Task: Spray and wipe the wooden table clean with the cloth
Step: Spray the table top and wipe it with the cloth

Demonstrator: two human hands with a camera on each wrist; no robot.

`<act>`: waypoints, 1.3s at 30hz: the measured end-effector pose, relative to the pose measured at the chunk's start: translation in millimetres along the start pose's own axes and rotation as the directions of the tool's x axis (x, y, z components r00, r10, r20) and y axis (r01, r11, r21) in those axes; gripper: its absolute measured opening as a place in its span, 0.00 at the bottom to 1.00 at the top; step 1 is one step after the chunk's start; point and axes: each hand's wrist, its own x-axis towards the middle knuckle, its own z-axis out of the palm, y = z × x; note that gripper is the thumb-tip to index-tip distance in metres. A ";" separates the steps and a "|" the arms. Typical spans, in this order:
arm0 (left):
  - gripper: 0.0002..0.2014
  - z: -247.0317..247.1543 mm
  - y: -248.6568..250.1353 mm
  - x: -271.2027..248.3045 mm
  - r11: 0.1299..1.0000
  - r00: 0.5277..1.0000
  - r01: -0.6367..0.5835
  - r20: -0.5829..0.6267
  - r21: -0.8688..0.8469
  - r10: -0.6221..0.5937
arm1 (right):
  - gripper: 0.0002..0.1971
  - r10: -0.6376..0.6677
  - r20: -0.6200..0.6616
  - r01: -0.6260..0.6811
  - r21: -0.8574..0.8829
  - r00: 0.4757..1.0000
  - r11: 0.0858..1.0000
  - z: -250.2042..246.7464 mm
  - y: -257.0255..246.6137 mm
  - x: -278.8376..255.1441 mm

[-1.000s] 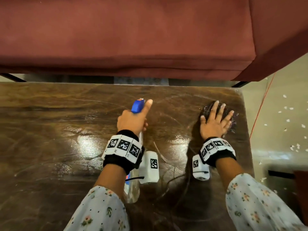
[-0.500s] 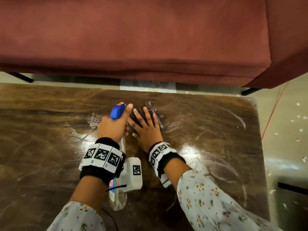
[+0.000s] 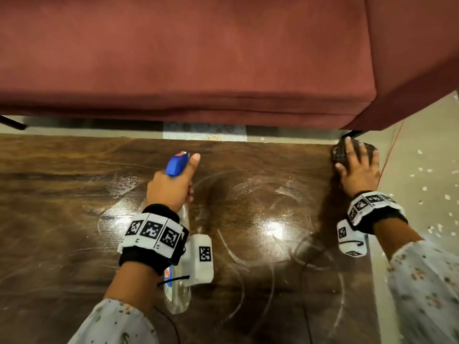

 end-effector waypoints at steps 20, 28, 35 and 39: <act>0.24 -87.6 -31.9 9.6 0.999 0.987 0.048 -0.154 -0.002 -0.048 | 0.37 -0.254 0.215 0.237 0.103 0.943 0.966 72.9 -259.2 -145.3; 0.24 -107.1 -40.9 4.5 1.000 0.984 0.011 -0.176 0.020 -0.007 | 0.35 -0.767 0.380 0.789 0.135 0.517 0.599 106.6 -273.2 -209.3; 0.22 -83.6 -33.2 -7.9 0.998 0.994 0.023 -0.102 -0.066 -0.030 | 0.41 -0.591 0.126 0.602 -0.084 0.797 0.794 68.7 -103.3 -127.0; 0.21 -73.0 -33.5 -12.8 0.997 0.997 0.017 -0.069 -0.074 -0.022 | 0.31 -0.256 0.088 0.259 -0.021 0.963 0.966 21.0 -5.9 -101.3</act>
